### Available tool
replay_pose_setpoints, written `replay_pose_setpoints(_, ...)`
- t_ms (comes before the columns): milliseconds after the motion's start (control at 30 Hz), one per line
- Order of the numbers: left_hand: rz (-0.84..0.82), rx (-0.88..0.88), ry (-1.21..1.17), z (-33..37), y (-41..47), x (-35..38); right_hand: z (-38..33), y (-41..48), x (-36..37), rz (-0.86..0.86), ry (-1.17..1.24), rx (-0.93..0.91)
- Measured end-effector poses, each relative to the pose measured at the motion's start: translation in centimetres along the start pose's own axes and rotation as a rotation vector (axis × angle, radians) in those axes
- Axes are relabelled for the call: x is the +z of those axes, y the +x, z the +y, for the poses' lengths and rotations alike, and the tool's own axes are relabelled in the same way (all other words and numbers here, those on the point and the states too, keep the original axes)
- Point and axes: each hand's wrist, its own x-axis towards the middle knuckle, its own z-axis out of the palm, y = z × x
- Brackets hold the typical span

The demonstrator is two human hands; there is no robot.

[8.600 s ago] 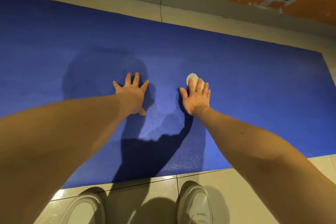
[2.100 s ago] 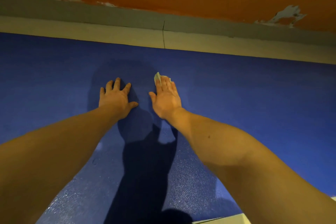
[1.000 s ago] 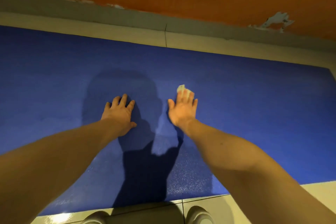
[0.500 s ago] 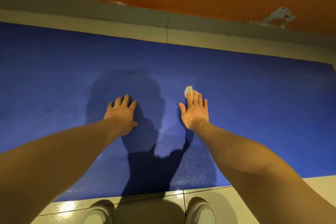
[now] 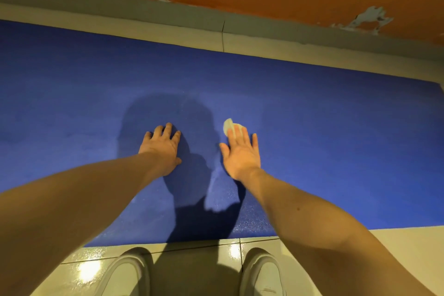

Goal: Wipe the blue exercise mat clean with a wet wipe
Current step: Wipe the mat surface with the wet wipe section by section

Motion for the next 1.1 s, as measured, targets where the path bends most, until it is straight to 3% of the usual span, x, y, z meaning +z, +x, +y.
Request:
replay_pose_setpoints(100, -0.010, 0.016, 0.021, 0.0, -0.9, 0.3, 3.1, -0.6, -0.6, -0.013, -0.058, 0.162)
replay_pose_setpoints(233, -0.036, 0.037, 0.015, -0.3, -1.8, 0.7, 0.3, -0.9, -0.1, -0.034, -0.016, 0.298)
replay_pose_setpoints(400, -0.029, 0.037, 0.010, -0.2, -2.9, 1.6, -7.3, -3.6, 2.4, -0.087, 0.013, 0.051)
replay_pose_setpoints(533, -0.023, 0.041, -0.020, 0.0, -3.6, 2.3, -5.7, -4.5, 2.1, -0.048, -0.017, -0.098)
replay_pose_setpoints(600, -0.031, 0.053, -0.021, 0.1, -4.0, 2.6, -2.7, -4.5, 1.6, 0.000, 0.024, -0.072)
replay_pose_setpoints(700, -0.035, 0.073, -0.015, 0.2, -4.8, 3.1, 2.0, -4.7, 0.9, -0.017, -0.048, 0.124)
replay_pose_setpoints(833, -0.051, 0.091, 0.005, 0.1, -5.8, 3.4, 1.9, -5.1, 0.6, -0.069, -0.075, 0.261)
replay_pose_setpoints(1100, -0.037, 0.091, 0.005, 0.4, -6.4, 3.6, -7.1, -8.7, 3.8, -0.010, 0.168, -0.030)
